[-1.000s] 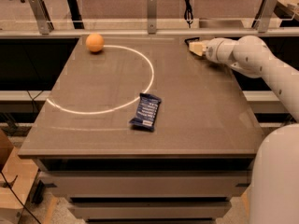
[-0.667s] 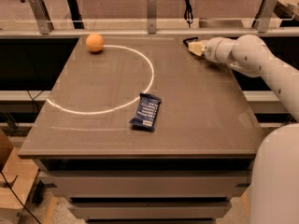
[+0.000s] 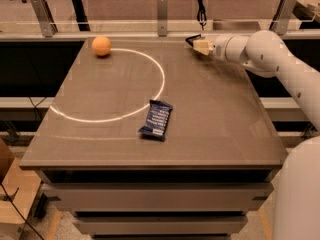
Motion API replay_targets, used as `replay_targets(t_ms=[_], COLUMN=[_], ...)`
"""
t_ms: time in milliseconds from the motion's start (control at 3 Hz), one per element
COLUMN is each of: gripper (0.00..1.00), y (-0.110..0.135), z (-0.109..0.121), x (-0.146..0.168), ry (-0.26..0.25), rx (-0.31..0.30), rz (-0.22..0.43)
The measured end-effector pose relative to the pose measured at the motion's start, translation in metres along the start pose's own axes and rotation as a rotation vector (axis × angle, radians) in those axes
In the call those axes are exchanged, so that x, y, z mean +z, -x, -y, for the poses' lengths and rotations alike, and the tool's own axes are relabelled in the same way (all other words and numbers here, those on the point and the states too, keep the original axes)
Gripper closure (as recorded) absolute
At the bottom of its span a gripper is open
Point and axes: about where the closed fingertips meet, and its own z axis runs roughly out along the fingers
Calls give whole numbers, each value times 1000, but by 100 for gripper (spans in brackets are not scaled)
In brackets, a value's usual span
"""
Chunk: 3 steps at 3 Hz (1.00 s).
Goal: Move rxbar chocolate near orange
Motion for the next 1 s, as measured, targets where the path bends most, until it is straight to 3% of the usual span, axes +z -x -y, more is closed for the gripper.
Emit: replay_targets(t_ms=[333,667,1000], gripper=[100,100,100], y=[25,42,36], z=[-29,-75,-85], x=[0,3,2], ry=[82,212,250], rx=[-34,-78,-81], rz=[46,47,25])
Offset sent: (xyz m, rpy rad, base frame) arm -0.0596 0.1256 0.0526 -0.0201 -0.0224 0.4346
